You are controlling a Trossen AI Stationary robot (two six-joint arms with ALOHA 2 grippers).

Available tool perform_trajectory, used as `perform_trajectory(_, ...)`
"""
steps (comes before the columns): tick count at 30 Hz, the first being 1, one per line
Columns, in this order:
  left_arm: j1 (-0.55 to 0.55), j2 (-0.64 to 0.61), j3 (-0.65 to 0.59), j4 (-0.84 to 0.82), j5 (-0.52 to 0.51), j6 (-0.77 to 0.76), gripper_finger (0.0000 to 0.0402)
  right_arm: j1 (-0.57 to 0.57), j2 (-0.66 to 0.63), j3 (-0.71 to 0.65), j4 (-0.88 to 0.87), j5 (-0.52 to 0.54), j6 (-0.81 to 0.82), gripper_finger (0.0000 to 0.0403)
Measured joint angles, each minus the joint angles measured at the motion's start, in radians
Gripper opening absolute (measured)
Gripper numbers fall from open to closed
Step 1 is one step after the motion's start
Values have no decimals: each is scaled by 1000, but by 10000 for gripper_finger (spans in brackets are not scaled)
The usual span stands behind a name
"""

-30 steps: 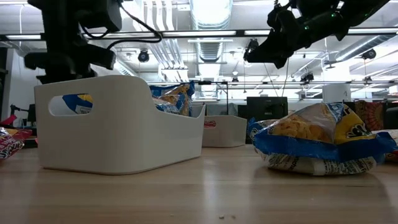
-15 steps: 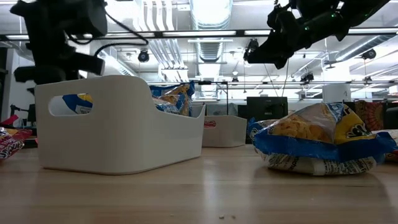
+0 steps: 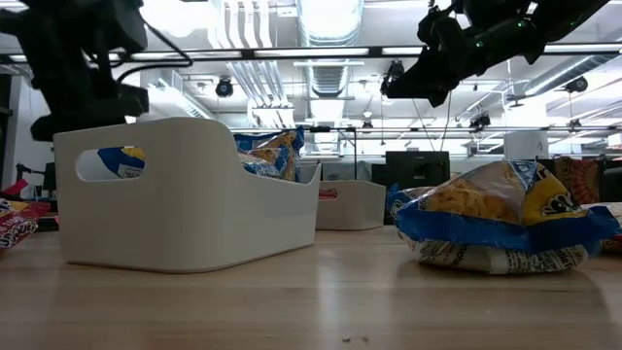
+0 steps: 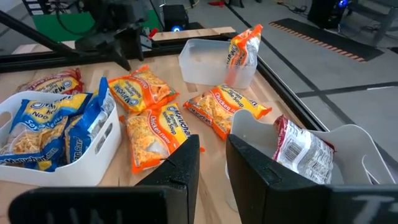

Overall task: Sort Maruchan noodles
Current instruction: Put the orange noodle pack into the transparent bin

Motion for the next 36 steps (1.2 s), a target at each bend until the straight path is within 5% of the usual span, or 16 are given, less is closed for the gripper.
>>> perform_trajectory(15,10,39,-172,232,-18,-87,205,0,0,2,2,1,-13,68)
perform_trajectory(20,10,40,-168,230,-19,-73,157,0,0,2,4,1,-17,68)
perform_trajectory(28,10,41,-154,226,-17,-49,18,0,0,3,6,1,-20,68)
perform_trajectory(36,10,17,23,108,-91,73,1,0,0,3,6,2,-19,68)
